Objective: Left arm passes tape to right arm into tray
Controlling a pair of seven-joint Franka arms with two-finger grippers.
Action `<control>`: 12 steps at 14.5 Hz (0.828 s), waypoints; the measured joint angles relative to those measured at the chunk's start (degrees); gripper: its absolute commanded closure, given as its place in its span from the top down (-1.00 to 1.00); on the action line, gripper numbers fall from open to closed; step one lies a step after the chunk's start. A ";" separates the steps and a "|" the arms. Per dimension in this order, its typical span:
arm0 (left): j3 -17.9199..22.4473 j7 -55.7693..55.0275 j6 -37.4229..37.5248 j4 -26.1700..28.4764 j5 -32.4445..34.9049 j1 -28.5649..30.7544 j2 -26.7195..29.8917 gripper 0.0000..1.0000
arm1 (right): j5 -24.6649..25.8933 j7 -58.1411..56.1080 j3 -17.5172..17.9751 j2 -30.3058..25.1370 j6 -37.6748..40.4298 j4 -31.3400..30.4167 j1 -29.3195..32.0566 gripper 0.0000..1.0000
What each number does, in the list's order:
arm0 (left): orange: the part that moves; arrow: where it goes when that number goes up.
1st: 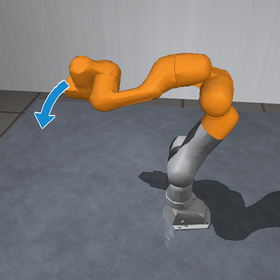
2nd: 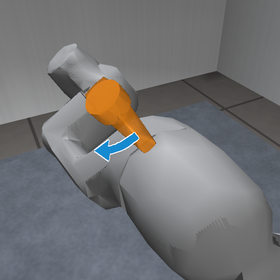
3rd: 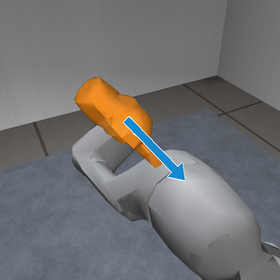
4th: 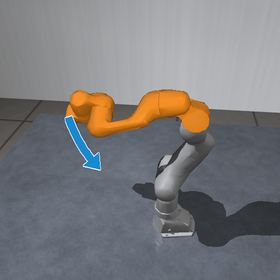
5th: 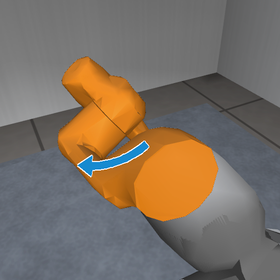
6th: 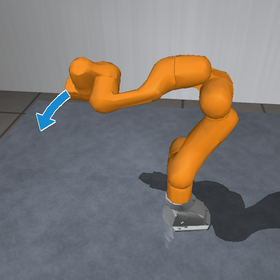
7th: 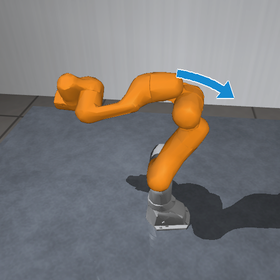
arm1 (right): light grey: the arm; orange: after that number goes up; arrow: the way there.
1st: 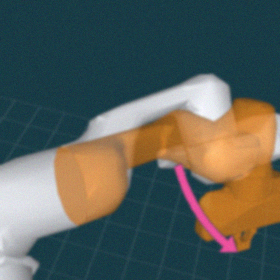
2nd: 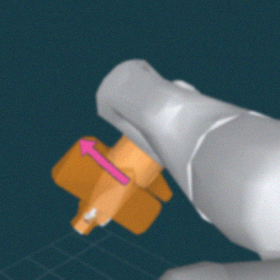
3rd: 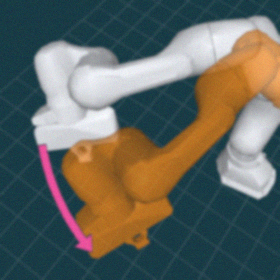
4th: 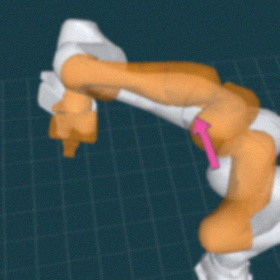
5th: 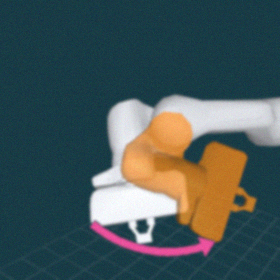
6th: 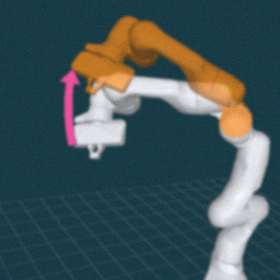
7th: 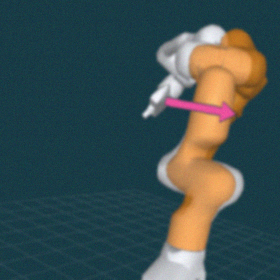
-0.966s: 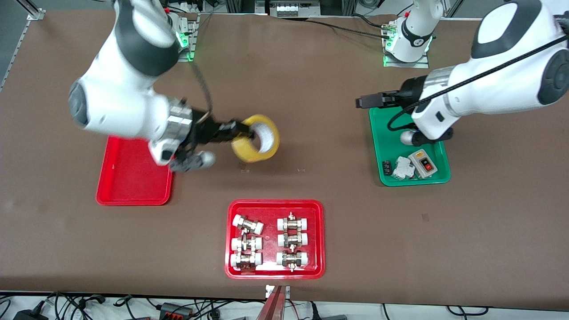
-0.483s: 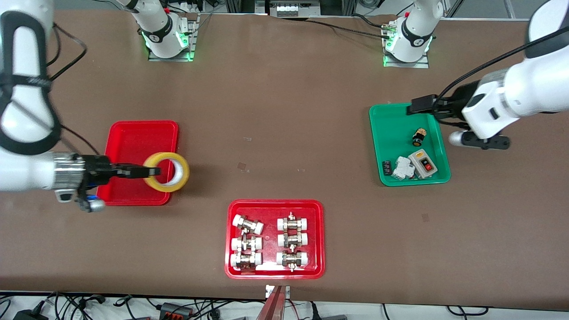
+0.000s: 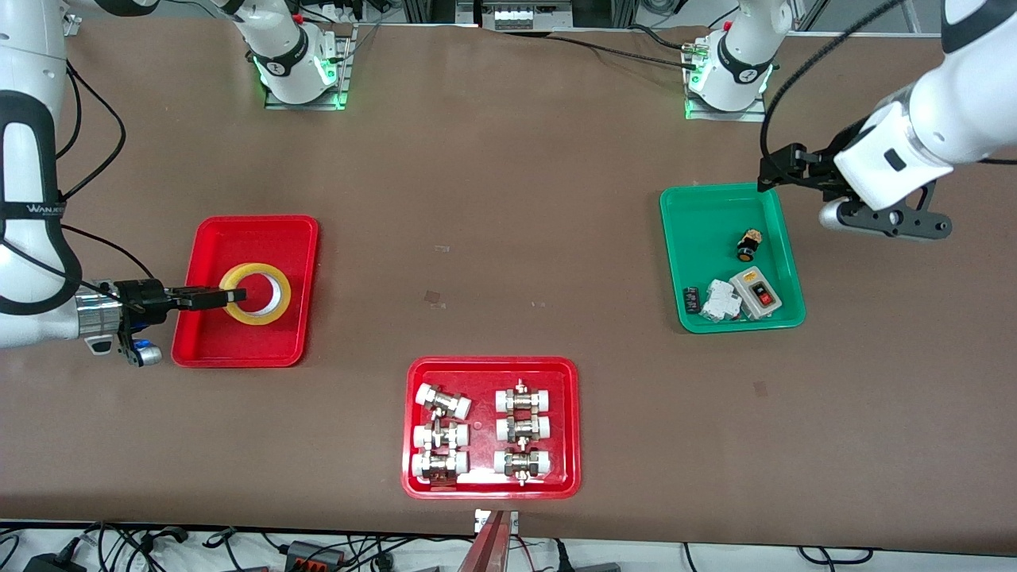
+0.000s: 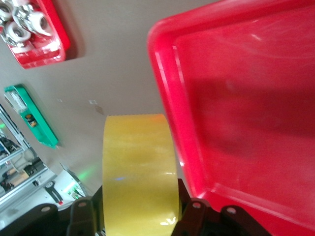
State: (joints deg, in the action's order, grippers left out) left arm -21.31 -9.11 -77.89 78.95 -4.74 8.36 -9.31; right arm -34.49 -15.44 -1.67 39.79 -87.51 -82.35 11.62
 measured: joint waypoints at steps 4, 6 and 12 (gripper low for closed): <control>10.21 7.31 -0.68 2.03 0.17 -4.83 1.78 1.00 | 0.72 -6.93 0.00 3.27 -1.99 -0.18 2.48 -0.32; 15.78 12.84 -3.43 5.57 0.18 -6.66 3.55 1.00 | 0.91 -8.01 0.06 4.55 -2.40 -0.19 2.59 -0.30; 22.47 19.44 -10.59 10.96 2.35 -6.96 6.34 1.00 | 0.90 -10.17 0.44 7.56 -2.45 -0.21 2.58 1.00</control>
State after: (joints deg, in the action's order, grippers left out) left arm 1.15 10.33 -88.48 89.91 -2.40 1.40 -2.98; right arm -33.59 -25.62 -1.24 47.35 -89.96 -82.56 14.20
